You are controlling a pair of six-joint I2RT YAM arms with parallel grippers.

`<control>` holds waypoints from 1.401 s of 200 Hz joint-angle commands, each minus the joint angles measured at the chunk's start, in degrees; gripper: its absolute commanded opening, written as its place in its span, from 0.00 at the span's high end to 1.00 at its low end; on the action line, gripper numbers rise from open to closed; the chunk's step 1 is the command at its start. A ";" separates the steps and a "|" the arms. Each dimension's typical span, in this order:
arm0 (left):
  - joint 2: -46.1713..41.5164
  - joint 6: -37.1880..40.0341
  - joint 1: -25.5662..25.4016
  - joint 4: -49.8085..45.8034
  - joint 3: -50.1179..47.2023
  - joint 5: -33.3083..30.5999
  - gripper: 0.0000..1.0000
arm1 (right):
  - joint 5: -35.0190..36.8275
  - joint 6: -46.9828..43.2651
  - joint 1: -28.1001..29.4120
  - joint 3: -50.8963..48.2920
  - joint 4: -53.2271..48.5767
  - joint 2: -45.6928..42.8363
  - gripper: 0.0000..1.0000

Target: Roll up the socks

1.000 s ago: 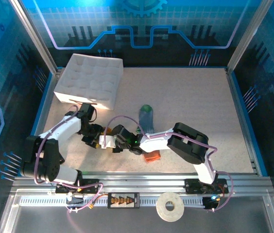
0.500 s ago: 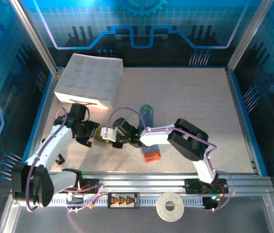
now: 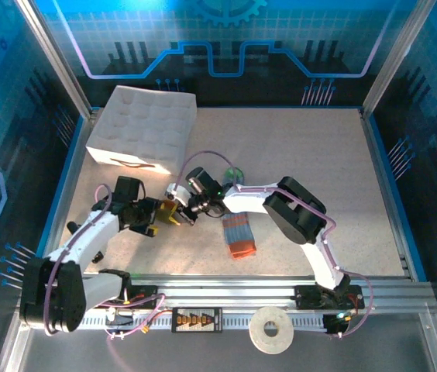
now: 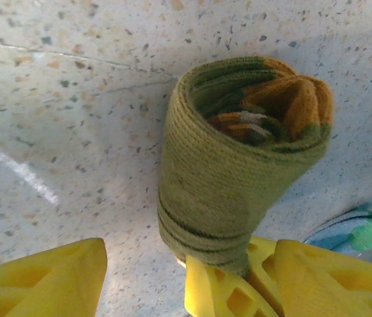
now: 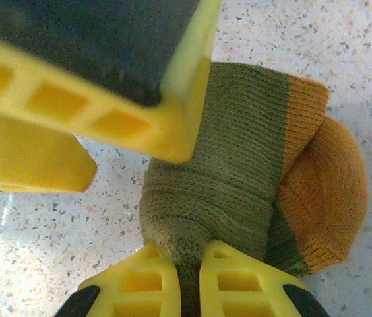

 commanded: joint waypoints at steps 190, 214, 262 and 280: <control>21.61 -11.94 -5.49 -20.34 21.63 -6.69 0.01 | -2.96 13.56 -3.54 6.66 -22.83 11.71 0.99; 26.15 -12.86 -5.49 -23.46 25.39 -5.96 0.01 | -3.00 13.78 -3.55 6.29 -22.11 11.39 1.00; 29.61 -13.89 -5.49 -22.26 29.94 -7.47 0.01 | -2.96 14.05 -3.60 6.26 -21.52 11.57 1.00; 31.72 -12.97 -5.46 -26.22 32.68 -6.55 0.01 | -2.93 14.35 -3.55 6.25 -21.07 11.62 1.00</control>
